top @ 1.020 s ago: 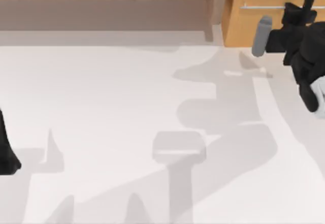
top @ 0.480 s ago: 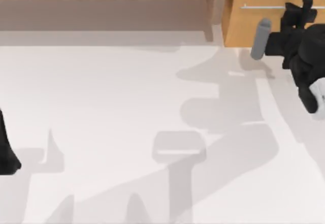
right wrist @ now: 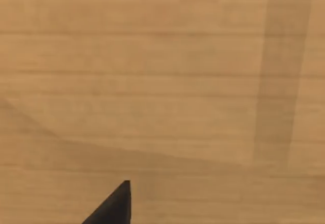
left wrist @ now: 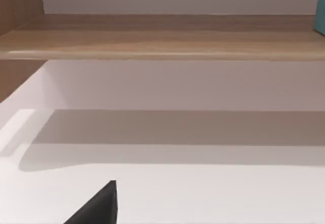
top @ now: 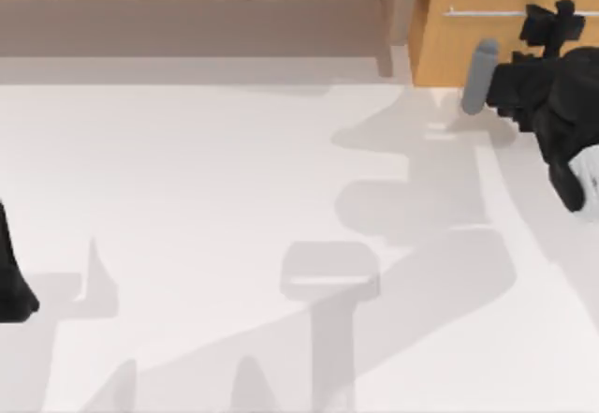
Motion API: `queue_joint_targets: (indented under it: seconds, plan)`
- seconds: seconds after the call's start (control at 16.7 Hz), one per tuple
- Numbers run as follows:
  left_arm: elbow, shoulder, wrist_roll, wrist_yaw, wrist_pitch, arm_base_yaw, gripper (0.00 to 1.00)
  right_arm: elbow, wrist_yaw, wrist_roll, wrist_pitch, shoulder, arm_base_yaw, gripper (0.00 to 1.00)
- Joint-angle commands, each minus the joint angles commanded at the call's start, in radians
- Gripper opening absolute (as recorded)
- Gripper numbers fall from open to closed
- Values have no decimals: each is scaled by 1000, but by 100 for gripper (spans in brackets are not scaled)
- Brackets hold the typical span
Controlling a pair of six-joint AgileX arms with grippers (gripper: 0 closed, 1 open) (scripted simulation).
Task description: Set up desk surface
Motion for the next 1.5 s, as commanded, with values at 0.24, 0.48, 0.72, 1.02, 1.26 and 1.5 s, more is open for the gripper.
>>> queue_joint_targets:
  seconds: [0.24,0.48,0.72,1.02,1.26,1.5]
  plan:
    - [0,0,0,0,0,0,100,-37,1,8,-7,6,8,100]
    - [0,0,0,0,0,0,100,-55,2,-2,89,-51,56,100]
    - [0,0,0,0,0,0,100,-113,1,-12,153,-89,102,100]
    - [0,0,0,0,0,0,100,-193,12,-1,122,-82,64,100]
    - [0,0,0,0,0,0,100,-222,22,11,96,-69,29,100]
    - [0,0,0,0,0,0,100,-218,21,10,98,-72,33,100]
